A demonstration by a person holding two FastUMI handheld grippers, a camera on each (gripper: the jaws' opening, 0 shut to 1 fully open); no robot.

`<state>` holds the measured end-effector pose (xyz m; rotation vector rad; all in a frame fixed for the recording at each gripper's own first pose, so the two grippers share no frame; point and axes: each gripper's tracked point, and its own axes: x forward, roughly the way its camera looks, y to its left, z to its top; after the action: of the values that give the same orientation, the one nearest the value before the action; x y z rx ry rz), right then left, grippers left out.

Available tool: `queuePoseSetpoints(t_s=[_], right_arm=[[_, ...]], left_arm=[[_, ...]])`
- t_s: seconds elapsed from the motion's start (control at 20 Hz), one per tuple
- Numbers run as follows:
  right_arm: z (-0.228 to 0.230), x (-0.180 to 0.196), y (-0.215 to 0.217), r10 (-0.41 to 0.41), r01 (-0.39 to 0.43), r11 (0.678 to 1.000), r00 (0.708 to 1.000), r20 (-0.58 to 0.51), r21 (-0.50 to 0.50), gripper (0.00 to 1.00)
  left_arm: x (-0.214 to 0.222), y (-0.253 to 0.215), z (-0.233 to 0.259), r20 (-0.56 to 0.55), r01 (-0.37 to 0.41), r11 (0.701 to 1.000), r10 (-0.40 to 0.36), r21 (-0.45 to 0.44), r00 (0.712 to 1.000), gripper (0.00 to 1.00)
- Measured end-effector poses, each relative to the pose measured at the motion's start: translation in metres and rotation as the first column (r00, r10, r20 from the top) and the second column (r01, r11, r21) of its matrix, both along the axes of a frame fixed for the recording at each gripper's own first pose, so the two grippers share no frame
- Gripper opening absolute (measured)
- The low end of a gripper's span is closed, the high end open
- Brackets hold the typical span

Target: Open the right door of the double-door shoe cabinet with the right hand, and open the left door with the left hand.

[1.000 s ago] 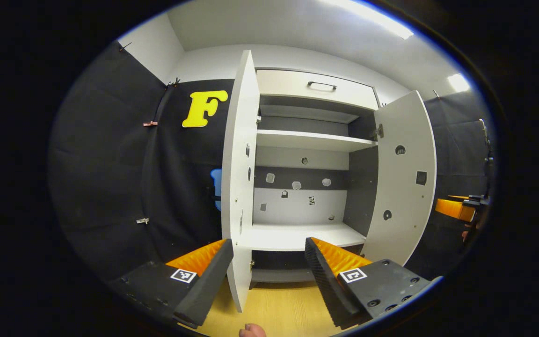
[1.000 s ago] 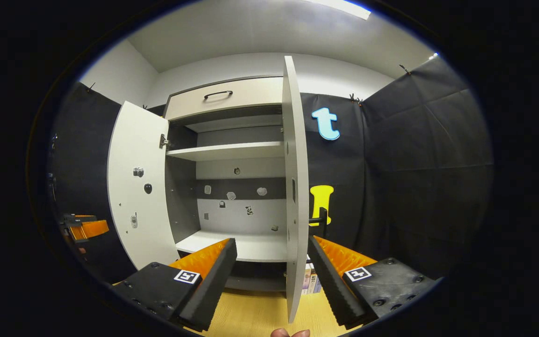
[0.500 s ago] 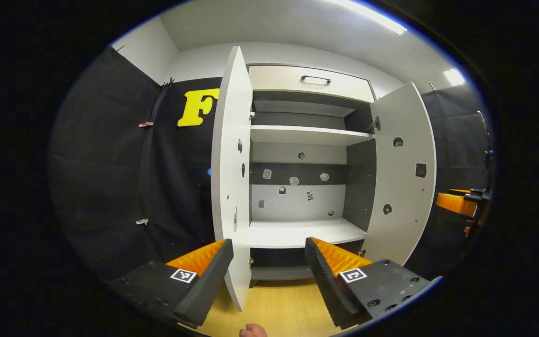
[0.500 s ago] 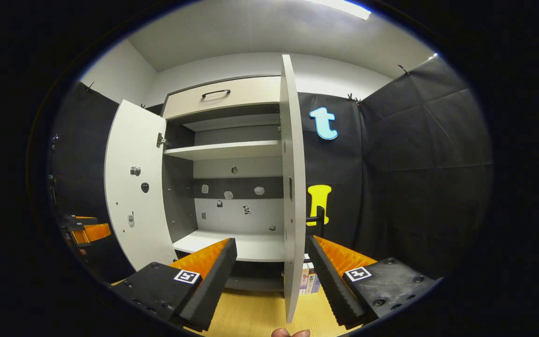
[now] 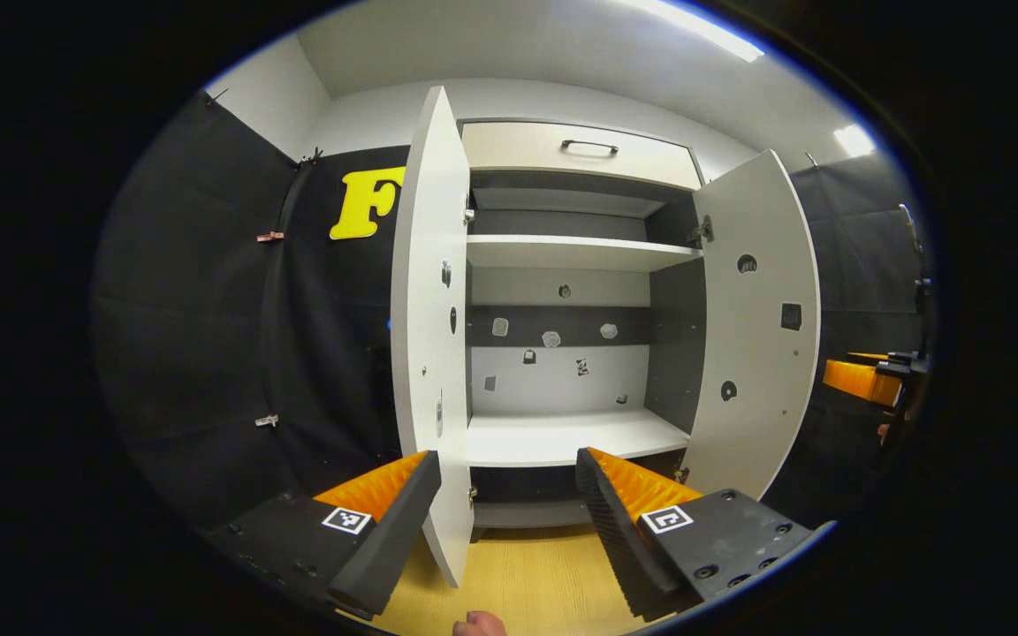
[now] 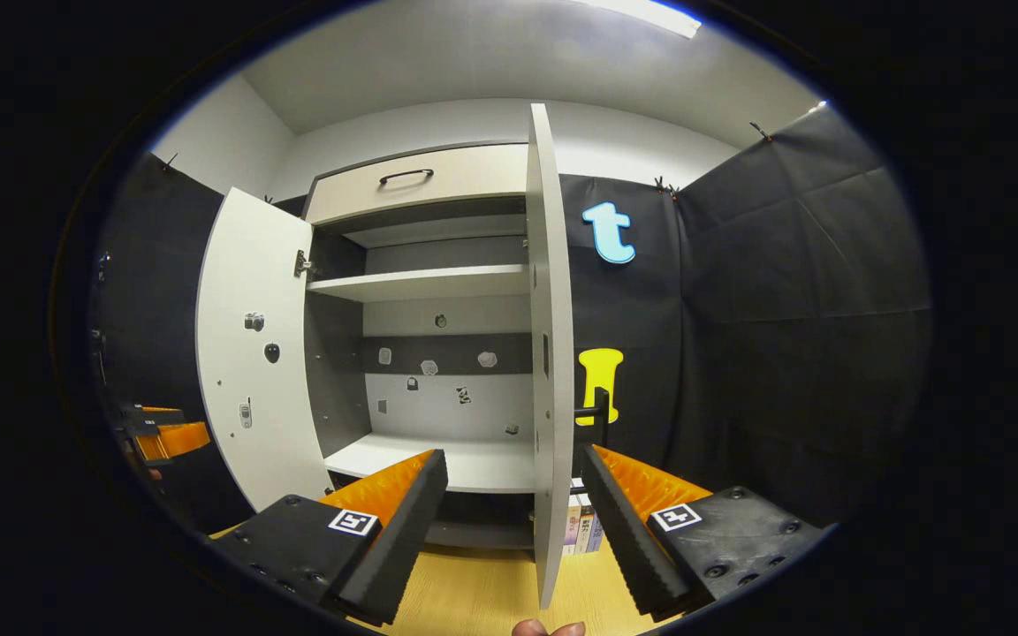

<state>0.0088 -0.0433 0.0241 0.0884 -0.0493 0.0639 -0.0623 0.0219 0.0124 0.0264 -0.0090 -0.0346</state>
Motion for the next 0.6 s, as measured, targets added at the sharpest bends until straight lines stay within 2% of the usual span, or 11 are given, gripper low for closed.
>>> queuePoseSetpoints(t_s=[0.6], right_arm=[[-0.0049, 0.0040, 0.0058, -0.004, 0.004, 1.000, 1.000, 0.000, -0.009, 0.96]], left_arm=[[0.0031, -0.0025, -0.0016, 0.001, 0.004, 1.000, -0.004, 0.023, 1.000, 0.95]])
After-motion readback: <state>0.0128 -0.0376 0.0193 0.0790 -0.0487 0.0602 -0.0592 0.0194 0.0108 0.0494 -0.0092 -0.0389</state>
